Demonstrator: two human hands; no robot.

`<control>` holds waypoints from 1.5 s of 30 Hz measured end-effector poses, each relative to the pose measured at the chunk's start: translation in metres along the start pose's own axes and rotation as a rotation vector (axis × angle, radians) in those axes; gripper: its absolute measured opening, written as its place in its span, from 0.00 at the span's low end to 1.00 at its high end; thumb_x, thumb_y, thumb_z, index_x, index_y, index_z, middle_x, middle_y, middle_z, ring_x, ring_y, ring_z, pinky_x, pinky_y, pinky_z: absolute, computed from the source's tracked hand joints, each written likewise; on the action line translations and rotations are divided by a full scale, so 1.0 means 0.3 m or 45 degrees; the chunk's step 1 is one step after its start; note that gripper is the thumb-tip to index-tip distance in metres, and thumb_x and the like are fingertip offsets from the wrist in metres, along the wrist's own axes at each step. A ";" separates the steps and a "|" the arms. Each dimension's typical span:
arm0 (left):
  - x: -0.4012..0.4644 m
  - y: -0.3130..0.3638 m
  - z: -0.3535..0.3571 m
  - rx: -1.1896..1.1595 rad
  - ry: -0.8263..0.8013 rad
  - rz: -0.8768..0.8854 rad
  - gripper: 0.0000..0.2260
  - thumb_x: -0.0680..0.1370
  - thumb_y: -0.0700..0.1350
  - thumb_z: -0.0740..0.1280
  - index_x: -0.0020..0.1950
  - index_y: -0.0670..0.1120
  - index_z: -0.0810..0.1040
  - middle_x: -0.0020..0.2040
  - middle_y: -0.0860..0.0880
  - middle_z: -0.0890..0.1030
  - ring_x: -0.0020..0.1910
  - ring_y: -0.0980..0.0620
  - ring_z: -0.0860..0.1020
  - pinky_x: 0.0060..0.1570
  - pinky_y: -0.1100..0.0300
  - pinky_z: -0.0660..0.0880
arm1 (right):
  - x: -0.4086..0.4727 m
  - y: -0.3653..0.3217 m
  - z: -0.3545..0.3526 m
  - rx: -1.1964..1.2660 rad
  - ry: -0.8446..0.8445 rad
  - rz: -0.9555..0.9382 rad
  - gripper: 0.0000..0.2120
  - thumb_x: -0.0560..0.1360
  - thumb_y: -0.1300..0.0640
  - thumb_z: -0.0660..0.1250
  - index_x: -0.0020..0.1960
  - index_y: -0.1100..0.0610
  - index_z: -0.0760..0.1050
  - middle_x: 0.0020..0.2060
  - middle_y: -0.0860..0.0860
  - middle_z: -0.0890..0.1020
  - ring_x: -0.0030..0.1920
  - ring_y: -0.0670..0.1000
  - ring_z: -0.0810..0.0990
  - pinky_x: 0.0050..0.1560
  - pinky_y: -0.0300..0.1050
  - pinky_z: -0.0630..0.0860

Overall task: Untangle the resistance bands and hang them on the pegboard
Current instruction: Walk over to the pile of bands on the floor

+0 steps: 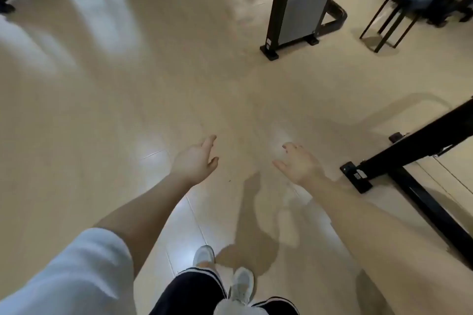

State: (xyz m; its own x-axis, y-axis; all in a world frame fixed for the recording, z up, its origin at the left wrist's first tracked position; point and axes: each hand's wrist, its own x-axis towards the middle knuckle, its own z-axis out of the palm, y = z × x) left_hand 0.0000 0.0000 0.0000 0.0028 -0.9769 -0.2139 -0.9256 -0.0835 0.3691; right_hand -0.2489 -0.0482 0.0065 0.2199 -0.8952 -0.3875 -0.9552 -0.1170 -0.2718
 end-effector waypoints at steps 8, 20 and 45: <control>0.192 -0.159 -0.144 -0.097 0.224 -0.190 0.25 0.77 0.48 0.62 0.73 0.47 0.60 0.66 0.51 0.73 0.60 0.48 0.75 0.53 0.52 0.74 | 0.326 -0.196 -0.109 0.066 0.115 -0.200 0.25 0.77 0.44 0.61 0.68 0.57 0.65 0.65 0.55 0.73 0.66 0.56 0.70 0.61 0.50 0.70; 1.005 -0.542 -0.543 -0.138 0.212 -0.288 0.24 0.78 0.47 0.62 0.72 0.45 0.61 0.66 0.48 0.73 0.59 0.45 0.76 0.53 0.49 0.74 | 1.173 -0.625 -0.453 0.016 -0.041 -0.350 0.25 0.79 0.47 0.59 0.71 0.58 0.62 0.67 0.56 0.71 0.68 0.55 0.68 0.63 0.49 0.68; 3.223 -0.656 -1.252 -0.210 0.194 -0.143 0.22 0.79 0.43 0.61 0.72 0.44 0.62 0.64 0.46 0.73 0.60 0.46 0.73 0.55 0.58 0.68 | 3.319 -0.778 -1.477 0.094 -0.012 -0.319 0.25 0.79 0.47 0.59 0.71 0.59 0.64 0.67 0.54 0.72 0.65 0.54 0.71 0.64 0.48 0.68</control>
State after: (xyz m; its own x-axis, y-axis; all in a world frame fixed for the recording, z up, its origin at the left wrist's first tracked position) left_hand 0.3272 -1.0020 0.0602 0.1710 -0.9769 -0.1279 -0.8421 -0.2123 0.4958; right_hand 0.1053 -1.1029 0.0744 0.4497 -0.8384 -0.3081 -0.8538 -0.3022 -0.4239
